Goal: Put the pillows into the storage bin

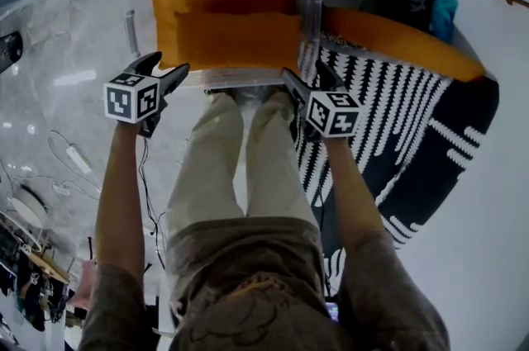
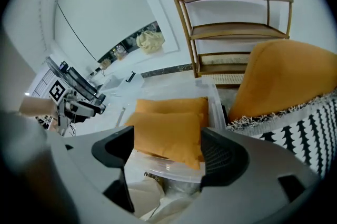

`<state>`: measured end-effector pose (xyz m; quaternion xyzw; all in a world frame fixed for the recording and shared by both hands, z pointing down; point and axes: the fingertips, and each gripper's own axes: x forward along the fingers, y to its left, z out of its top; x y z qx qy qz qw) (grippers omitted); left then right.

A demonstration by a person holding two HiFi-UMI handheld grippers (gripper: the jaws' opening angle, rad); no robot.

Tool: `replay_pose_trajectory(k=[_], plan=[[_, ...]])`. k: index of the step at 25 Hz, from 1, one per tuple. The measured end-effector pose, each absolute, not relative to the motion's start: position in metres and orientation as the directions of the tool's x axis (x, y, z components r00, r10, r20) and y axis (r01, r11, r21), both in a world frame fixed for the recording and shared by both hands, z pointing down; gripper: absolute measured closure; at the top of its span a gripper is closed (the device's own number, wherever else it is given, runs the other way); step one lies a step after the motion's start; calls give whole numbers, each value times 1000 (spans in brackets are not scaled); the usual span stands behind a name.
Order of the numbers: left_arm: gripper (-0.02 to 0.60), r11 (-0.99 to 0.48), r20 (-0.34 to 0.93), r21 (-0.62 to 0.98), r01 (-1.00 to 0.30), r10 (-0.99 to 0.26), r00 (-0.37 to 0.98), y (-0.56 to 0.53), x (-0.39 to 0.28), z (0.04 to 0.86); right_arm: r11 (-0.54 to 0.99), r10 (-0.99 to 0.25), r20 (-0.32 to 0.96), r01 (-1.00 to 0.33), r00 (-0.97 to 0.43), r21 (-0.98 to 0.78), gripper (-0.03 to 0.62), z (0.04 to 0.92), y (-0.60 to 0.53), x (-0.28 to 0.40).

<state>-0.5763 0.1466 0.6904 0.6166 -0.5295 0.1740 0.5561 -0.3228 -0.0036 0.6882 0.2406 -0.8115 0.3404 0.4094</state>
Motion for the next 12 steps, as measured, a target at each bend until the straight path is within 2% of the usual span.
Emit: replay_pose_trajectory(k=[7,12], plan=[[255,228,770,558,-798,-501,395,137,-536,694,650,-62,812,-640,-581,-408,185,696,6,-332],[255,187,752,576,-796,-503,426,126,-516,672,674,-31,791,-597,-611,-435,192,673,5,-342]])
